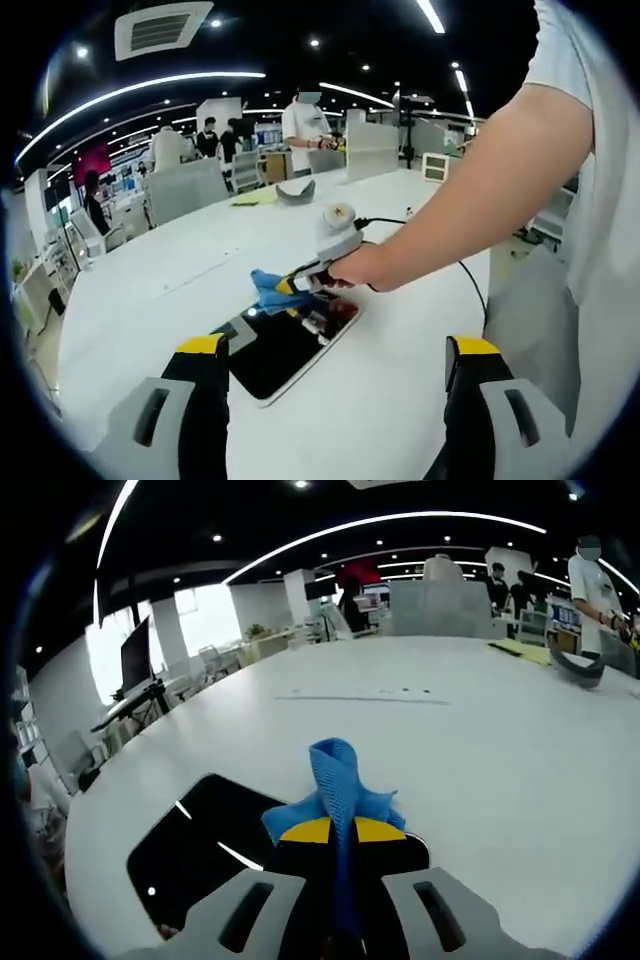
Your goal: Wipe the mirror surface with the cleaning cloth until all visible marks leave the cleaned area.
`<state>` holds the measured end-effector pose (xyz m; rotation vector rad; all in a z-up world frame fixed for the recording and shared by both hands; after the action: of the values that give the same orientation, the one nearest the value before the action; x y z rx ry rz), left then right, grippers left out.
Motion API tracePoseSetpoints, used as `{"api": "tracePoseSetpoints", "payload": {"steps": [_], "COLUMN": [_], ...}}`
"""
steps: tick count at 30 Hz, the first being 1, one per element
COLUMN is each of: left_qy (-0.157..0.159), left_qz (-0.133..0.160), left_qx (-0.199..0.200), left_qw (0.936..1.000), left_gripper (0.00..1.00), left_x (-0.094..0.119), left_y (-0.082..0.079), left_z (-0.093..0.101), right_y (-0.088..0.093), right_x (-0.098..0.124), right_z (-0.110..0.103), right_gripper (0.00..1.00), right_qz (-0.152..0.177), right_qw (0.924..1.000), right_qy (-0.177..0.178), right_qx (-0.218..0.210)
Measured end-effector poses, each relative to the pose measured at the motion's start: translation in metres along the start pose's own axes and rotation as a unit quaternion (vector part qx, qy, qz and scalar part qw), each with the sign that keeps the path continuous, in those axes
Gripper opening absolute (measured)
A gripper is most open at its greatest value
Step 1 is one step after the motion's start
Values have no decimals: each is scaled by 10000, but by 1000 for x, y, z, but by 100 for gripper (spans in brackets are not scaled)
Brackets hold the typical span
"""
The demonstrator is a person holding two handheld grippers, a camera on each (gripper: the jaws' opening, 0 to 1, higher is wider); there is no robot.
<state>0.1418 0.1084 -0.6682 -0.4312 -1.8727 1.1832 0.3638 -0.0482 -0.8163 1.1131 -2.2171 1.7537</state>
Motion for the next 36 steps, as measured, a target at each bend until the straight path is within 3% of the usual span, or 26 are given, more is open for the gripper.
{"api": "tracePoseSetpoints", "payload": {"steps": [17,23,36], "left_qy": [-240,-393,-533], "left_qz": [20,-45,-208], "left_qx": [217,336,345], "left_qw": [9995,9987,9978], "left_gripper": [90,90,91], "left_x": [-2,-6,-12], "left_y": [-12,-16,-15], "left_z": [13,19,36], "right_y": [0,1,3], "right_x": [8,7,14], "right_z": [19,23,29], "right_gripper": [1,1,1], "right_qz": [69,179,307], "right_qw": [9999,9997,9987], "right_qy": [-113,-183,-373], "right_qx": [73,-40,146]}}
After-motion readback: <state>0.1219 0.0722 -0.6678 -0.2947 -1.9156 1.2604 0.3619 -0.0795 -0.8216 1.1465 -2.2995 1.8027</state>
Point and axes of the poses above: the point that each gripper's makers call its tool centre point, and the gripper's own axes: x roughly backward along the fingers, z roughly to its right, y roughly out of its underside, the point moved 5 cm from there along x, roughly backward along the fingers, and after that the axes turned 12 degrees about -x, right-handed, at the moved point
